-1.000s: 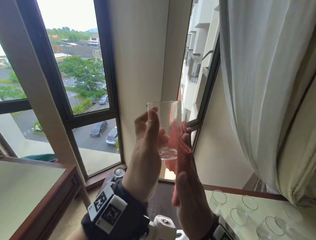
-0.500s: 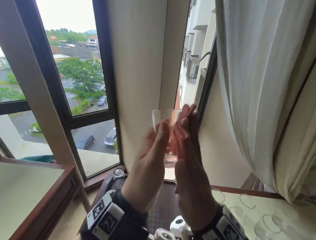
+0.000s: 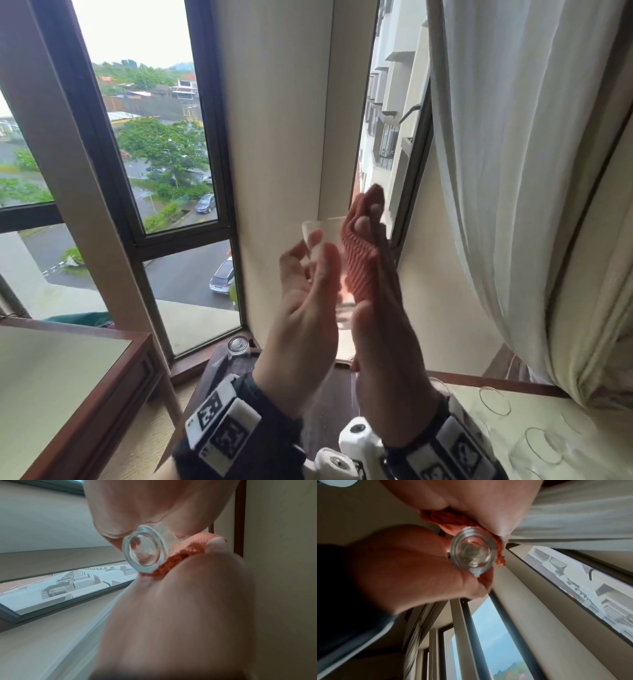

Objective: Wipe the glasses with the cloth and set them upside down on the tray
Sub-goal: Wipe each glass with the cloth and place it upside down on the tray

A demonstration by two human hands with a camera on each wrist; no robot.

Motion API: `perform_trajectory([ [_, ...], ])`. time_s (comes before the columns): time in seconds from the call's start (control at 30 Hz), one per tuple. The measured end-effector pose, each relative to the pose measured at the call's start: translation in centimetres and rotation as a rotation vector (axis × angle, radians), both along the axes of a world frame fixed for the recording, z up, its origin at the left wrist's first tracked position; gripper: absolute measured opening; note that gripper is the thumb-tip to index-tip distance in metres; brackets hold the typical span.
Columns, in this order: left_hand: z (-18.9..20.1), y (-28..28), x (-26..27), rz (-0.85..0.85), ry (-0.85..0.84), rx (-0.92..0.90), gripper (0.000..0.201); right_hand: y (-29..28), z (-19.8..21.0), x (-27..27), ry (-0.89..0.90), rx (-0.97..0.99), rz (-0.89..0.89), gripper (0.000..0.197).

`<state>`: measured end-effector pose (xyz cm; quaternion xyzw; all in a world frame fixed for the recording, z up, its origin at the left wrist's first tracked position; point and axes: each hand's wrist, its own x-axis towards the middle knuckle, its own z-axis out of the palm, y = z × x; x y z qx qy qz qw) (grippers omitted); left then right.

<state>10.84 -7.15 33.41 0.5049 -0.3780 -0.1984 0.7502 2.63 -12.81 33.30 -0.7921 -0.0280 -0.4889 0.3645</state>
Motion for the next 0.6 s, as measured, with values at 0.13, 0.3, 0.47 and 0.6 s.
perform_trajectory([
  [0.13,1.3,0.7,0.9,0.005,0.006,-0.057,0.052,0.3,-3.8,-0.7,0.09,0.306,-0.03,0.072],
  [0.3,0.2,0.7,-0.4,-0.061,-0.14,-0.002,0.049,-1.7,-1.6,-0.4,0.126,0.489,-0.055,0.1],
  [0.47,0.6,0.1,-0.2,0.01,-0.073,0.013,0.057,-1.1,-0.9,-0.3,0.146,0.202,-0.045,0.087],
  [0.6,1.8,0.3,1.6,0.047,0.152,-0.04,0.069,0.6,-2.9,-0.2,0.031,0.038,0.068,0.052],
])
